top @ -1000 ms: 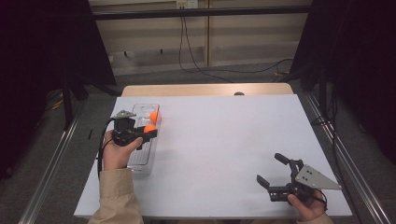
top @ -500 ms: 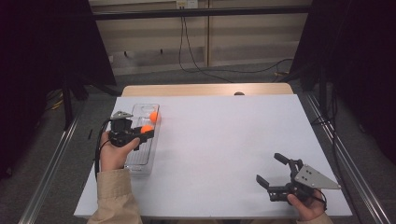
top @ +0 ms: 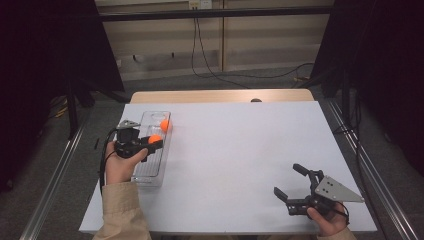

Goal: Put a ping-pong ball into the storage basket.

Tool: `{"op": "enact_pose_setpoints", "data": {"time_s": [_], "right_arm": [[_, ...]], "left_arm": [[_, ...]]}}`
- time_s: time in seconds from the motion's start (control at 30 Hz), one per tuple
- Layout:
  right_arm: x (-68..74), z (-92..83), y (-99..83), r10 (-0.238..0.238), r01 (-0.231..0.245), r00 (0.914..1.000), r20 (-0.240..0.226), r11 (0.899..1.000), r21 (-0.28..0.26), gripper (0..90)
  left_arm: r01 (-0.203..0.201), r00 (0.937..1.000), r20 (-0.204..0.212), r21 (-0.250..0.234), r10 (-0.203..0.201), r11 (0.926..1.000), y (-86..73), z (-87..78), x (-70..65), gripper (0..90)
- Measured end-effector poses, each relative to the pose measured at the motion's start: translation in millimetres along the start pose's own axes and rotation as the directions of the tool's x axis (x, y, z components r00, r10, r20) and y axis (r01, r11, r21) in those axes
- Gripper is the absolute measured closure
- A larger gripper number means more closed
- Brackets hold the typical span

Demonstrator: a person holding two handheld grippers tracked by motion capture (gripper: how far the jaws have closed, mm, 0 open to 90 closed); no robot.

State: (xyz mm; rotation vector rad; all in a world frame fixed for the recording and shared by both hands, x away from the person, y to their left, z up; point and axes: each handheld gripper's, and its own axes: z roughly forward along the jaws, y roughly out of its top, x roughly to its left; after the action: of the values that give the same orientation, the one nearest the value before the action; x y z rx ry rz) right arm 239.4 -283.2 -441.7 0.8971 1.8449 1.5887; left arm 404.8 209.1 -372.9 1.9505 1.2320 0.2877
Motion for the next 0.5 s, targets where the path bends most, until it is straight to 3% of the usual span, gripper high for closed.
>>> {"op": "enact_pose_setpoints", "data": {"time_s": [0.5], "right_arm": [[0.0,1.3,0.5,0.0,0.0,1.0,-0.003,1.0,-0.001,2.8]], "left_arm": [[0.001,0.9999,-0.014,0.02,0.0,0.9998,-3.3,1.3,2.8,50.4]]}}
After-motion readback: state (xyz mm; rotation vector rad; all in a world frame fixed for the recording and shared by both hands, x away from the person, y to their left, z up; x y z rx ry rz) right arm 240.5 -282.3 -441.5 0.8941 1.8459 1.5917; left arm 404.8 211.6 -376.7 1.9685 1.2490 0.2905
